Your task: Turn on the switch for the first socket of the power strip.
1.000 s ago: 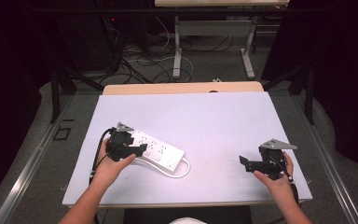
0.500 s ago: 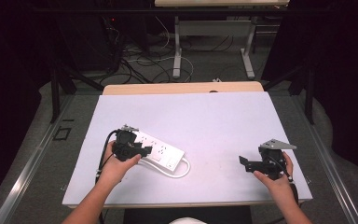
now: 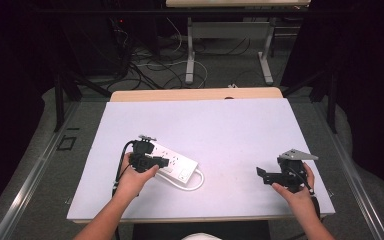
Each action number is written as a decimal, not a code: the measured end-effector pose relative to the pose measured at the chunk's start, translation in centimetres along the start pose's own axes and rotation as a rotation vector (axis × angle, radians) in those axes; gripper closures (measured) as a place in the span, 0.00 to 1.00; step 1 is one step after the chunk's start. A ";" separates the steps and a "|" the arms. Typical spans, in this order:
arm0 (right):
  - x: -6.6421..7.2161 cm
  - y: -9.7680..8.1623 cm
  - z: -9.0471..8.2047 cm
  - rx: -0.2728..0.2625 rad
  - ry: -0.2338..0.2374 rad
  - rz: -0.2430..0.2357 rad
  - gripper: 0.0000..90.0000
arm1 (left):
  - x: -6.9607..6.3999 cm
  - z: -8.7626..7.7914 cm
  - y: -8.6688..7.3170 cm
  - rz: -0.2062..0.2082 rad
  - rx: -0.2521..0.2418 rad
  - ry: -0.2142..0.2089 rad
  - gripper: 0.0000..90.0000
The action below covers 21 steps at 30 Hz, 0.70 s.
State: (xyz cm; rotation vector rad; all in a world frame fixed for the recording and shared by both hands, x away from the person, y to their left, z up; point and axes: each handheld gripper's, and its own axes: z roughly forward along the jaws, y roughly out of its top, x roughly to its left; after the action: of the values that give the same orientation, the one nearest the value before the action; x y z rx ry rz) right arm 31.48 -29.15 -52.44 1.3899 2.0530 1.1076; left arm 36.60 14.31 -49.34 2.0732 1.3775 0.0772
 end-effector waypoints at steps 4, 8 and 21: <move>0.0 0.0 0.1 0.000 0.003 0.000 0.11 | -0.2 0.4 0.1 0.000 0.017 -0.008 0.79; -0.1 0.0 0.1 -0.003 0.005 -0.008 0.11 | -0.4 0.8 0.1 0.001 0.022 -0.009 0.83; -0.1 0.0 0.1 0.001 0.005 -0.003 0.11 | -0.9 1.6 0.0 0.012 0.058 -0.012 0.95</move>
State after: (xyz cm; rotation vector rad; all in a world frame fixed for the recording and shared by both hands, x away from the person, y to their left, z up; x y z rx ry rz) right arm 31.55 -29.17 -52.53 1.3853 2.0590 1.1100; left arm 36.80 12.83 -50.37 2.1265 1.3745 0.0301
